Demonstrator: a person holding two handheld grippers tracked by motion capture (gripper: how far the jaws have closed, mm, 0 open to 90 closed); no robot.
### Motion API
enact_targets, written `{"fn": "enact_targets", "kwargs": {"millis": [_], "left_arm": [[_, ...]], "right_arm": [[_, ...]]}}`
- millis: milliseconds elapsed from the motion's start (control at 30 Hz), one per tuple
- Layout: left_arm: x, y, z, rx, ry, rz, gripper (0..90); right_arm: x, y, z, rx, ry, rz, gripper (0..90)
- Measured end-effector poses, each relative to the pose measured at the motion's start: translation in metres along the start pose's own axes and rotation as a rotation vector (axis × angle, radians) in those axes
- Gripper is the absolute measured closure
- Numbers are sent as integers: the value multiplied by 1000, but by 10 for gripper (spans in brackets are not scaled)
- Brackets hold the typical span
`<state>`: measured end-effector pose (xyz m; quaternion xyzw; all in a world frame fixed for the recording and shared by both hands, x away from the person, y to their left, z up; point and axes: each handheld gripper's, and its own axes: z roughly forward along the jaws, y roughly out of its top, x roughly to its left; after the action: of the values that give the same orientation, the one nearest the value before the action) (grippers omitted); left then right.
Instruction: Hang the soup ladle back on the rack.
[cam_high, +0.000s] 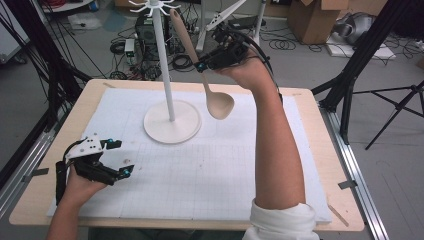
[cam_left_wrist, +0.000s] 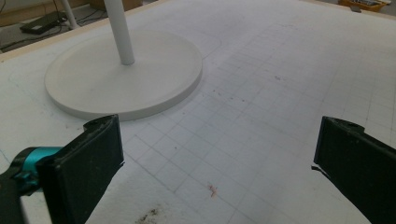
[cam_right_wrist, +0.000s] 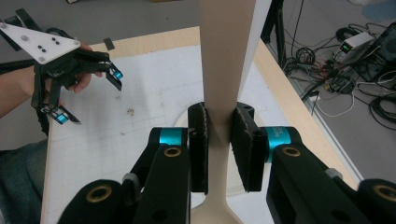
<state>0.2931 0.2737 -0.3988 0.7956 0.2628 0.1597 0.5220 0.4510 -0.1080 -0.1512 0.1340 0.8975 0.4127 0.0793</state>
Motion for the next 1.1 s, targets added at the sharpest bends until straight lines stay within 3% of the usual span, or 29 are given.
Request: {"fn": "enact_targets", "kwargs": {"millis": [1100], "left_arm": [[2, -1, -2, -2, 1, -1, 17]], "right_arm": [[-21, 5, 23, 34, 19, 33, 772]]}}
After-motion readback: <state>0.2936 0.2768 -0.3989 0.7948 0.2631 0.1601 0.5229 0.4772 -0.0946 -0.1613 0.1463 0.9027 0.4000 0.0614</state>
